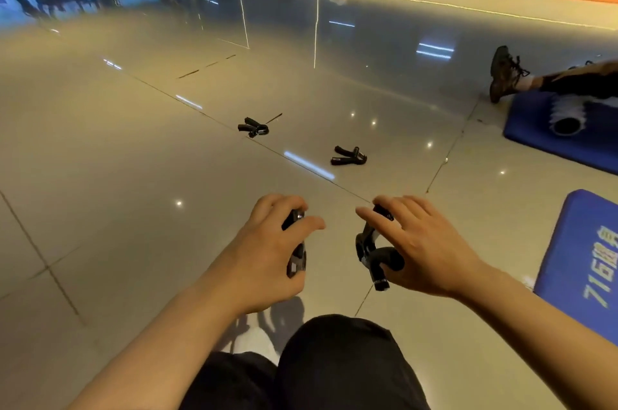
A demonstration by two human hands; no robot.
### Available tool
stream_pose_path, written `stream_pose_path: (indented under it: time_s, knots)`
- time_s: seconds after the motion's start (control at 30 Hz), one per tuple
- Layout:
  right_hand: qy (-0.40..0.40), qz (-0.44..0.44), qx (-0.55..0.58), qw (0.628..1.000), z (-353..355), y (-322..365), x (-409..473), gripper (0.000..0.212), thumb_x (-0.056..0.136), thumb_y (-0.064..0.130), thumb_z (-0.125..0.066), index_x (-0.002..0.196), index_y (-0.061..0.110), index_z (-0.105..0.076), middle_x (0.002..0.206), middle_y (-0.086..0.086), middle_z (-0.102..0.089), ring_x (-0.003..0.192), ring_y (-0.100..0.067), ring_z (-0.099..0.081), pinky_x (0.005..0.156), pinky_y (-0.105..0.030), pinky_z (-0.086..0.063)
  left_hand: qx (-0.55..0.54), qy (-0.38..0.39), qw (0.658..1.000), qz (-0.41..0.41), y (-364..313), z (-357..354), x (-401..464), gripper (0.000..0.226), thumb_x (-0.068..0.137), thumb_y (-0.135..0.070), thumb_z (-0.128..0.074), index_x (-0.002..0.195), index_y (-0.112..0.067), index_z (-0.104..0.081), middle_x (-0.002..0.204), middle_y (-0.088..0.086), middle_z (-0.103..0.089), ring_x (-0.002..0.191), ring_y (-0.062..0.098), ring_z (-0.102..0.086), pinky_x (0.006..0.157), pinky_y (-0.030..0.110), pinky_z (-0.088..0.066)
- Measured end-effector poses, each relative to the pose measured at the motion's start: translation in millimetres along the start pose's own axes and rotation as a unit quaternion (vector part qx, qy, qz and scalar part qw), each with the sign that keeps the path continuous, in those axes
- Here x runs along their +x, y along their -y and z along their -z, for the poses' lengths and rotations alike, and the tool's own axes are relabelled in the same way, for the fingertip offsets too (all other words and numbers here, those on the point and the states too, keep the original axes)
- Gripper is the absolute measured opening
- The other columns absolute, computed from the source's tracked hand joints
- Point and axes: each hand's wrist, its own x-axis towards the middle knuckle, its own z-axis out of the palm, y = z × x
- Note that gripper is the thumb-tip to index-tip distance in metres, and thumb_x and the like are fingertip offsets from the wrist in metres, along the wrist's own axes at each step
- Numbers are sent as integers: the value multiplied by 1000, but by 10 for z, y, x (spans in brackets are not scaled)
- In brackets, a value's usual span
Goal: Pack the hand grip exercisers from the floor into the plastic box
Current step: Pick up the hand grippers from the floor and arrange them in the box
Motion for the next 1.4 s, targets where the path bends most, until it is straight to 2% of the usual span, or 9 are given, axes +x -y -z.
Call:
stream_pose_path:
  time_s: [0.17,0.37,0.6,0.7,0.93,1.07,1.23,1.3,1.4]
  knots:
    - [-1,-30,-14,999,154,77,-641,90,51,45,-84,129,19,-48,126,-16,-56,106,-31,-60,94,-43,-45,19,5,999,-44,-394,-11,-12,71,57,-20,-78,121,-29,-47,126,3,-46,120,23,-32,82,34,-44]
    - [31,-90,-42,995,549,121,-1536,86,48,46,-86,123,17,-56,123,-16,-59,103,-31,-62,89,-42,-49,6,6,997,-75,-945,-74,-97,73,55,-21,-81,119,-30,-47,130,9,-49,122,25,-30,82,42,-48]
    - [60,-208,-81,973,1115,288,-2822,79,49,46,-85,118,17,-60,117,-14,-61,96,-29,-63,82,-39,-52,11,10,984,-176,-1872,-320,-1,66,57,-25,-84,117,-21,-55,131,15,-48,124,40,-36,85,55,-48]
    - [81,-265,-101,955,1333,364,-3391,76,48,44,-84,115,16,-60,112,-14,-60,91,-31,-63,78,-41,-53,-11,7,975,-221,-2347,-462,-37,66,56,-32,-85,115,-19,-57,130,16,-48,124,38,-35,86,56,-48]
    - [131,-408,-101,898,1448,500,-4645,72,47,41,-84,110,16,-61,105,-10,-58,84,-28,-60,71,-39,-53,21,64,905,-420,-3177,-925,-156,72,49,-39,-88,109,-18,-54,129,15,-40,121,37,-38,77,48,-56]
    - [161,-464,-64,869,1196,727,-5364,75,50,47,-83,115,20,-57,106,-5,-57,88,-22,-56,77,-35,-51,30,91,871,-482,-3761,-1227,-147,78,44,-44,-89,110,-18,-56,125,16,-43,118,36,-36,75,48,-55]
    - [197,-540,-21,818,920,989,-6028,79,43,46,-84,112,18,-60,103,-9,-59,78,-26,-58,66,-34,-50,41,149,815,-558,-4428,-1538,39,77,45,-44,-90,110,-18,-60,124,21,-51,115,42,-48,74,47,-54]
    - [200,-559,-5,804,846,1026,-6144,76,45,41,-84,113,16,-58,100,-12,-57,74,-28,-55,61,-34,-48,21,150,806,-572,-4615,-1630,132,75,48,-43,-89,111,-18,-57,127,20,-48,118,41,-44,77,47,-53]
    - [201,-576,8,792,714,1037,-6199,78,50,38,-82,120,17,-53,107,-14,-54,78,-30,-55,63,-36,-49,-8,139,803,-580,-4737,-1798,169,75,50,-42,-88,112,-19,-55,127,20,-46,120,38,-38,77,47,-54]
